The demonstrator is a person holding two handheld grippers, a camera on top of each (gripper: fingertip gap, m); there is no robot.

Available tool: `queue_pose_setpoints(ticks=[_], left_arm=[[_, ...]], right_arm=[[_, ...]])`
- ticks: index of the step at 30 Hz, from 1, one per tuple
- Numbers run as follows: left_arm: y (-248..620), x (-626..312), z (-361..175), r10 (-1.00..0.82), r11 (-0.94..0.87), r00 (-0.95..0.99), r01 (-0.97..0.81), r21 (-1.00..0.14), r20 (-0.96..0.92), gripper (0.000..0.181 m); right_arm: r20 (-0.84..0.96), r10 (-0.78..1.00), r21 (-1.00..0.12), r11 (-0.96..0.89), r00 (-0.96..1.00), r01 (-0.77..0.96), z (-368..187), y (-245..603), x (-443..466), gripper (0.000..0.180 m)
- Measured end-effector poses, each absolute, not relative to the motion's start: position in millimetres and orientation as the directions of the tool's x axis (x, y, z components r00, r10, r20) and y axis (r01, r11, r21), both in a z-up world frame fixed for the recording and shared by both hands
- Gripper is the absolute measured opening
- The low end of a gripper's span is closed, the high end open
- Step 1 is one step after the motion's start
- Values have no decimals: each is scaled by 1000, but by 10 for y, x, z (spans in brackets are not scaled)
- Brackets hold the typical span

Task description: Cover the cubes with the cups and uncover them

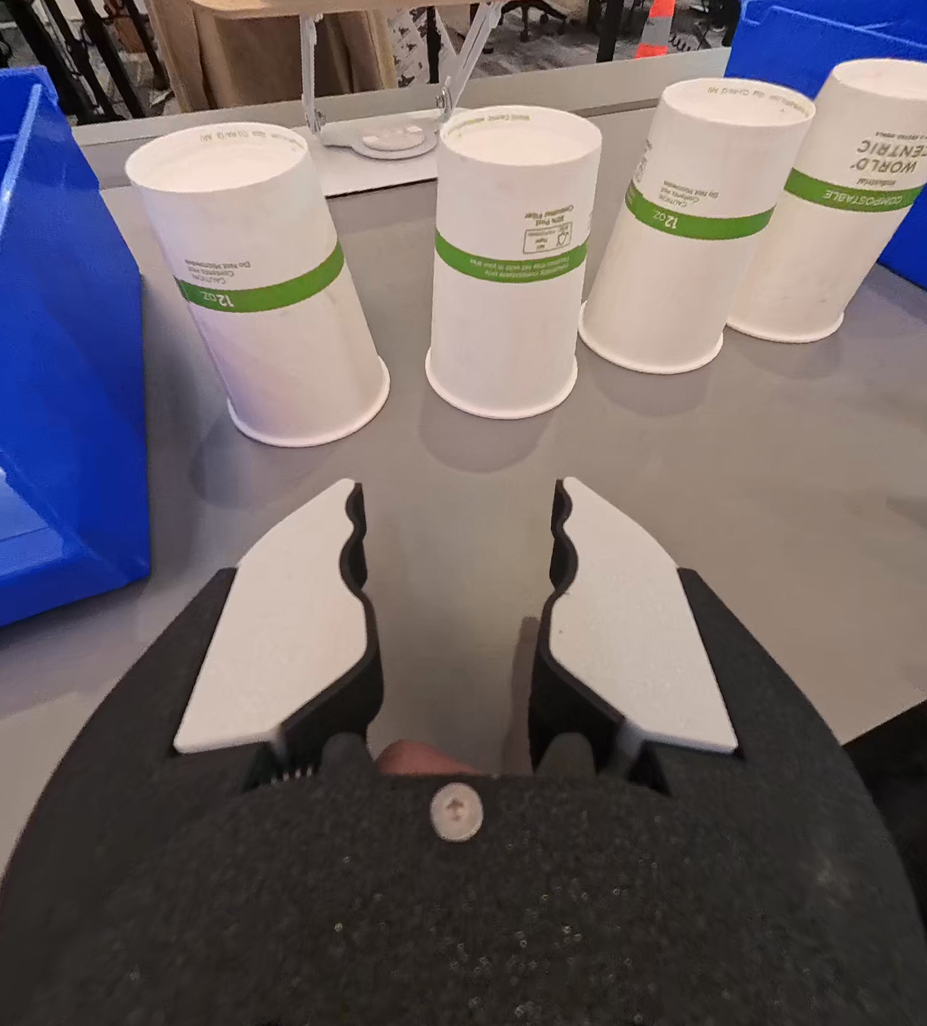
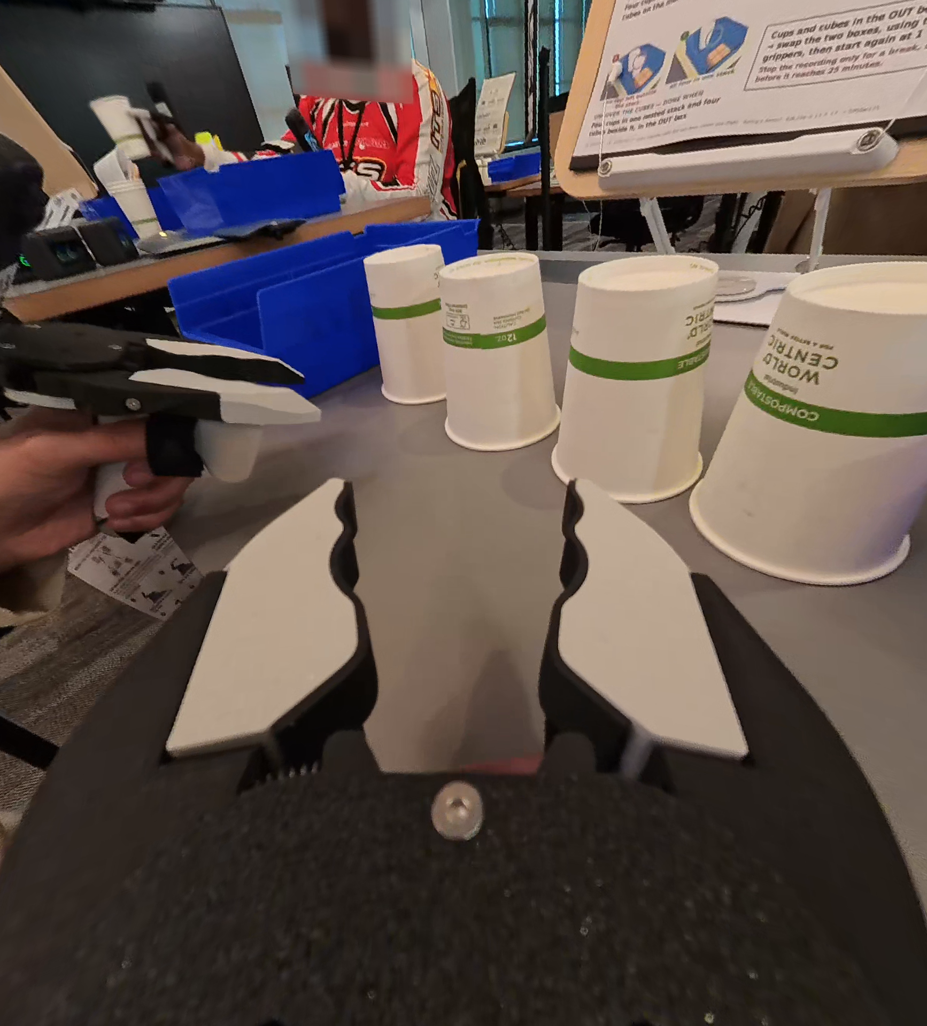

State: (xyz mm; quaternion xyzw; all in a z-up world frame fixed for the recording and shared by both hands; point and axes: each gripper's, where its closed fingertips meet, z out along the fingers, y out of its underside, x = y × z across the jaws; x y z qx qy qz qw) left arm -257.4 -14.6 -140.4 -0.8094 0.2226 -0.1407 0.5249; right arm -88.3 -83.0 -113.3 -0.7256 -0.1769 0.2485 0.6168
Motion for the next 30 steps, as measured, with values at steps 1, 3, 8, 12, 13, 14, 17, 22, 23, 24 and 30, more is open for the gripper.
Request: queue_pose_setpoints(ticks=[1,3,8,12,13,14,17,22,23,24,30], left_arm=[[-139,-2584,-1401,-503,-352,864,-206,-913,-1,64],[-130,-2605,-1400,-494,-355,869,-201,-913,1,64],[-32,-2651,-1359,-457,-358,889,-211,-909,-26,63],[282,-2685,-1283,-406,-405,912,-242,-882,-63,66],[387,-2691,-1268,-392,-403,916,-250,-880,-80,66],[502,-2717,-1274,-369,-407,923,-270,-873,-113,67],[852,-2806,-1298,-289,-417,938,-302,-857,-190,71],[1171,-2745,-1249,-238,-452,962,-230,-862,-132,79],[1215,-2731,-1239,-231,-455,965,-218,-864,-122,79],[1259,-2719,-1238,-226,-458,968,-204,-865,-109,79],[1437,-2744,-1301,-171,-478,981,-165,-863,-93,86]], right_arm=[[-138,564,-983,-179,814,-43,-1144,-831,-885,72],[-140,567,-983,-175,811,-47,-1136,-840,-884,72],[-165,568,-980,-184,806,-71,-1119,-847,-860,74],[-170,571,-979,-190,803,-73,-1113,-839,-859,76],[-172,571,-979,-192,802,-74,-1114,-838,-861,76],[-172,573,-979,-192,801,-74,-1111,-839,-865,76],[-166,584,-979,-193,795,-63,-1113,-852,-886,76],[-165,583,-978,-198,795,-58,-1126,-858,-876,76],[-169,584,-978,-199,794,-61,-1126,-859,-872,76],[-173,583,-977,-203,793,-64,-1127,-858,-867,76],[-183,580,-974,-215,794,-67,-1144,-859,-845,76]])
